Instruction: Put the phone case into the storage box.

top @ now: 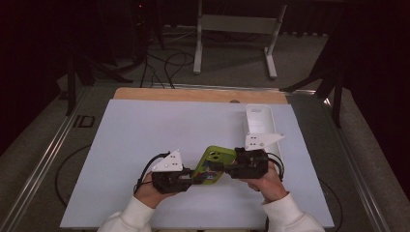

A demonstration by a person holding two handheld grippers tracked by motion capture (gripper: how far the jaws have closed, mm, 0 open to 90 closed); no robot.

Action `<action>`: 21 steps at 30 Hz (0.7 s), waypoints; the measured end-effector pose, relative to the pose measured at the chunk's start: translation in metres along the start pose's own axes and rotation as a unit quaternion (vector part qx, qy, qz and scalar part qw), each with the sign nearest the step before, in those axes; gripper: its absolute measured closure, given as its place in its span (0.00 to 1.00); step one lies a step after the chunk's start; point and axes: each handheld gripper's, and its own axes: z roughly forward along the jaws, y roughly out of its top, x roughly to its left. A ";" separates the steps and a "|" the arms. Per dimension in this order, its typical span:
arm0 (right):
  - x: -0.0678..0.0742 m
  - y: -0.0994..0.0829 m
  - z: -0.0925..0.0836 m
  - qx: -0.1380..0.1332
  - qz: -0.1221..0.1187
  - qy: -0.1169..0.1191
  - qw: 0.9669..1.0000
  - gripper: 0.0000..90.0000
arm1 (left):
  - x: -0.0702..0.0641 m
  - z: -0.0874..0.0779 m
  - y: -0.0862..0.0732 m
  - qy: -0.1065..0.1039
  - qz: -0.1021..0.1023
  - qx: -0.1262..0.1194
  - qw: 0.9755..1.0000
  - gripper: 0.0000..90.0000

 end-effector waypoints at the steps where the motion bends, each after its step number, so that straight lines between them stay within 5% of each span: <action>1: -0.001 0.000 0.000 0.000 0.005 -0.006 1.000 0.63 | 0.000 0.000 0.000 0.004 0.001 -0.002 1.000 0.86; 10: 0.000 0.000 -0.003 0.000 0.023 -0.080 0.997 0.19 | 0.001 -0.003 0.001 0.039 -0.006 -0.012 0.999 0.86; 21: 0.004 0.003 -0.007 -0.009 0.029 -0.135 0.990 0.10 | 0.000 -0.004 0.003 0.083 -0.013 -0.014 0.996 0.86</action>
